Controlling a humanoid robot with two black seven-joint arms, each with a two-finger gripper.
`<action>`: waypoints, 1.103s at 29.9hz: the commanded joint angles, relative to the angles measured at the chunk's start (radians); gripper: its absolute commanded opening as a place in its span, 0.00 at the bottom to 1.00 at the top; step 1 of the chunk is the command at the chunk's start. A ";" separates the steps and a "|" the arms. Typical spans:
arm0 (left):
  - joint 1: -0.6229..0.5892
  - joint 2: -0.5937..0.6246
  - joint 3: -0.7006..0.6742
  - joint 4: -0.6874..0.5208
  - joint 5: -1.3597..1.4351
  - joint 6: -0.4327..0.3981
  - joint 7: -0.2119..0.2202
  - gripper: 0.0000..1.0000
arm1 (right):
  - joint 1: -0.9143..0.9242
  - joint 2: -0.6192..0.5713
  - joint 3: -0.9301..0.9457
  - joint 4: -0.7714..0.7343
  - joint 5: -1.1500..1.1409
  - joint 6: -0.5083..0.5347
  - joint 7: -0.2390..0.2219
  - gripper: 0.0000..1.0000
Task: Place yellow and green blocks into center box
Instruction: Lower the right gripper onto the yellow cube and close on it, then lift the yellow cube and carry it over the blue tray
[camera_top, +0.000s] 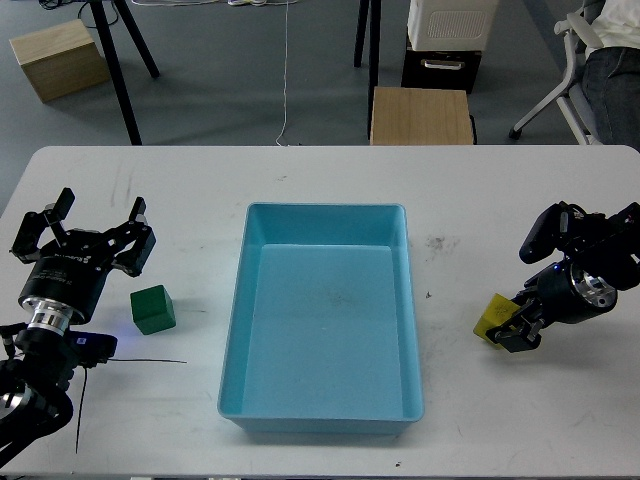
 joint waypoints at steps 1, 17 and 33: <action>0.000 0.001 0.000 0.000 0.000 0.000 0.000 1.00 | 0.017 -0.004 0.005 0.000 -0.001 0.000 0.000 0.09; 0.000 0.008 -0.012 0.000 -0.002 0.000 0.000 1.00 | 0.496 0.059 -0.010 0.046 -0.009 0.000 0.000 0.02; 0.000 0.009 -0.029 0.000 -0.002 0.000 0.000 1.00 | 0.537 0.448 -0.191 0.052 -0.003 0.000 0.000 0.03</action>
